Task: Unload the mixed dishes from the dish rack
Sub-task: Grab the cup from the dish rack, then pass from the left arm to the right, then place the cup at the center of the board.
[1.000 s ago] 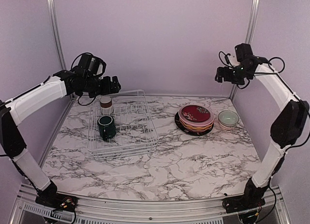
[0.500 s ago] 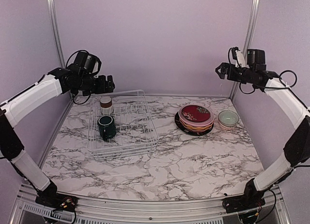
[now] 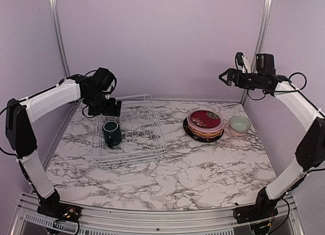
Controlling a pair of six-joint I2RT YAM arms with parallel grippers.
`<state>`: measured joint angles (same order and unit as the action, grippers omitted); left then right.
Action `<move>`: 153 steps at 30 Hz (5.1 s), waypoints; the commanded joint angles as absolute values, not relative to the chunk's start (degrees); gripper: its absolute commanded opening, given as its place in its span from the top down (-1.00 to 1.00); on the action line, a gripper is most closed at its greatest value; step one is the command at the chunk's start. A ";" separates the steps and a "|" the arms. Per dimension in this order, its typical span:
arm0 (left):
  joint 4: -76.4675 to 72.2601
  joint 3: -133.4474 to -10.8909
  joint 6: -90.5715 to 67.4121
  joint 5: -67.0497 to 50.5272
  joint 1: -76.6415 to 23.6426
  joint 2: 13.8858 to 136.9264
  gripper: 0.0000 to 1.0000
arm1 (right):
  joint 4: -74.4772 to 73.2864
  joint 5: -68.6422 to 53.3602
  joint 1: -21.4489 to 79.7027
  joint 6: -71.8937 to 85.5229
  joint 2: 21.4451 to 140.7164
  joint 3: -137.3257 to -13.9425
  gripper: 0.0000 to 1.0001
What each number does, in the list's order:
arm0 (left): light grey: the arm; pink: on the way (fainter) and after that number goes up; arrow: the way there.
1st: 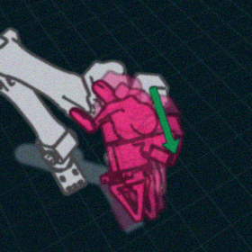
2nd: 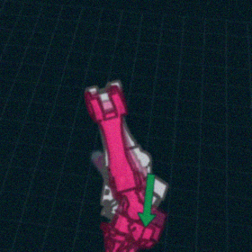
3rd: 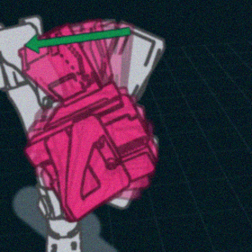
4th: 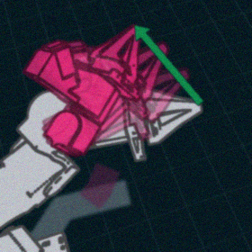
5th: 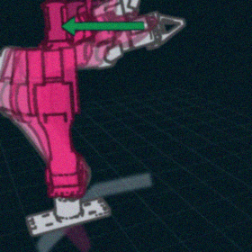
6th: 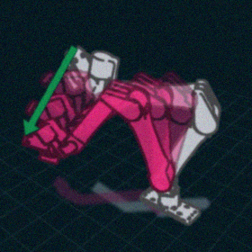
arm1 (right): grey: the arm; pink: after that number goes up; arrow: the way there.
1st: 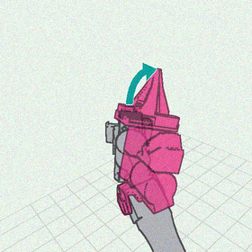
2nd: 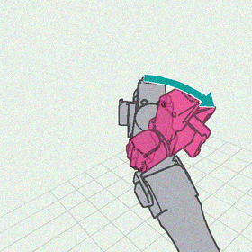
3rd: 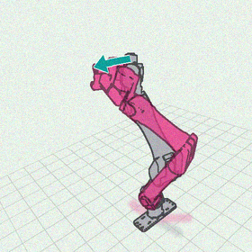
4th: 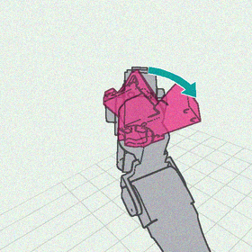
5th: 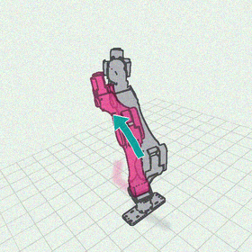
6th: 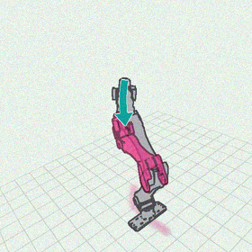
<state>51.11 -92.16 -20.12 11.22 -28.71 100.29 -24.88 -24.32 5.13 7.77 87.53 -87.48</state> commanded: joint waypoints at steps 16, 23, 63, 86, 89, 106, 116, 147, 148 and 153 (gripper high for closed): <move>56.63 -92.56 -18.08 10.99 -28.56 110.51 -0.98 | -25.55 -29.25 3.98 11.58 89.18 -87.62 -0.97; 55.34 -91.99 -17.52 9.83 -28.56 112.84 -0.94 | -26.22 -29.59 3.67 12.25 90.23 -88.11 -0.97; 10.66 -87.85 -33.87 -10.61 -28.89 90.96 -0.09 | 3.57 -52.62 13.63 44.42 99.36 -85.50 -0.76; -17.91 -86.00 -44.69 -13.20 -34.80 93.48 -0.01 | 38.14 -65.28 28.89 78.07 114.67 -95.69 -0.30; -19.21 -85.81 -45.27 -13.19 -35.44 93.84 0.00 | 42.23 -64.70 29.75 81.53 115.70 -96.17 -0.24; -25.55 -83.72 -49.59 -13.48 -36.65 94.96 0.00 | 53.41 -64.94 31.36 91.14 118.19 -97.93 0.24; -26.45 -83.68 -50.27 -14.06 -36.83 95.37 0.00 | 53.37 -65.21 31.69 91.71 118.48 -98.46 0.43; -15.61 -81.59 -43.63 -10.86 -34.98 91.33 -0.98 | 34.94 -64.27 24.54 75.30 110.65 -96.47 1.00; -15.30 -81.57 -43.48 -10.72 -34.79 91.28 -0.98 | 33.78 -64.32 23.95 74.21 109.94 -96.05 1.00; -13.21 -81.25 -42.11 -9.74 -33.88 90.69 -0.98 | 19.22 -64.33 21.42 62.82 105.98 -95.74 1.00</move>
<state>-16.12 -81.97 -44.51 -11.16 -34.68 92.82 29.91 -65.41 23.16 74.85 111.98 -94.61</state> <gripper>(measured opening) 0.989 0.120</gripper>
